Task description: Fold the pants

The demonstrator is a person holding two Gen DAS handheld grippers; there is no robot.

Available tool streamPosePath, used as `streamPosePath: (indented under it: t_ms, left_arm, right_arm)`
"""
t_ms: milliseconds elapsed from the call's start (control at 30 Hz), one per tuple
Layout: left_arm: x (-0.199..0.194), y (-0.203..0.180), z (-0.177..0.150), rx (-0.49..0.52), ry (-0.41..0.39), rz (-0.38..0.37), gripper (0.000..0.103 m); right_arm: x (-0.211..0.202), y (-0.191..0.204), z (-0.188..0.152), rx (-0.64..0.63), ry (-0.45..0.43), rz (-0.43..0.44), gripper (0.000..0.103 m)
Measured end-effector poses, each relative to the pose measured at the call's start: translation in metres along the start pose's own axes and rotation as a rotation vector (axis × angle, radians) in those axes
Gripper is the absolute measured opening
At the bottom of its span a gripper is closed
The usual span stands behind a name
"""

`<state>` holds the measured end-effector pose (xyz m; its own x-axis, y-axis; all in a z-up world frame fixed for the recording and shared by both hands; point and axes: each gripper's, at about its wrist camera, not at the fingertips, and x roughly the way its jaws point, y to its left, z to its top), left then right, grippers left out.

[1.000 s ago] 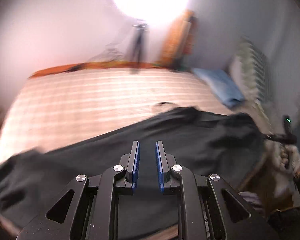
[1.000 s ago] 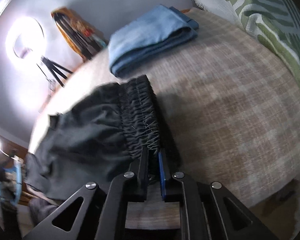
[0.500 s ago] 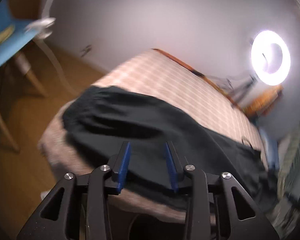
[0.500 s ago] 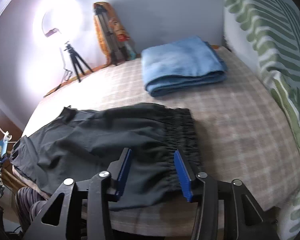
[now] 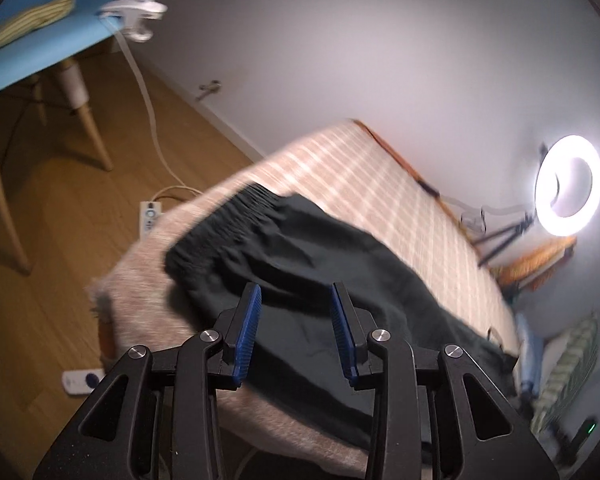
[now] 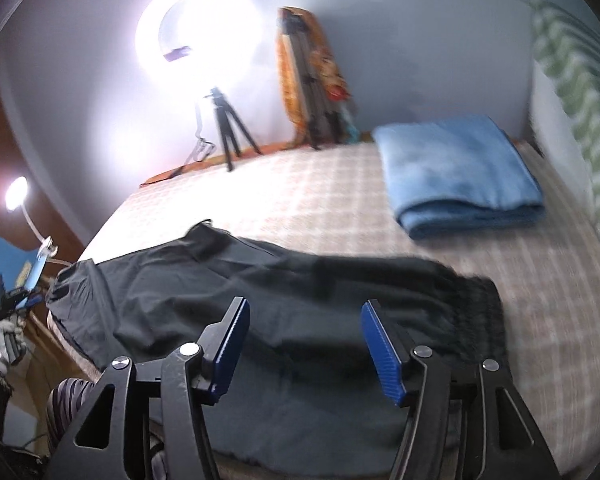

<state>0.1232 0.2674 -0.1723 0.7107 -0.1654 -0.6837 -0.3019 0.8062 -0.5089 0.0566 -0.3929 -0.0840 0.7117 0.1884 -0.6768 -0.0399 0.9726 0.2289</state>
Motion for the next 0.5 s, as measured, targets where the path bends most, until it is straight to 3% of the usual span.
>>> streamPosePath:
  t_ms: [100, 300, 500]
  left_arm:
    - [0.015, -0.008, -0.003, 0.035, 0.022, 0.006, 0.034]
    - [0.027, -0.019, 0.002, 0.114, 0.015, 0.047, 0.034]
    - [0.044, -0.01, -0.001, 0.14, 0.059, 0.09, 0.034]
  right_arm:
    - [0.012, 0.015, 0.015, -0.045, 0.004, 0.043, 0.071]
    - [0.059, 0.041, 0.051, -0.105, 0.081, 0.138, 0.071]
    - [0.117, 0.076, 0.073, -0.224, 0.168, 0.176, 0.071]
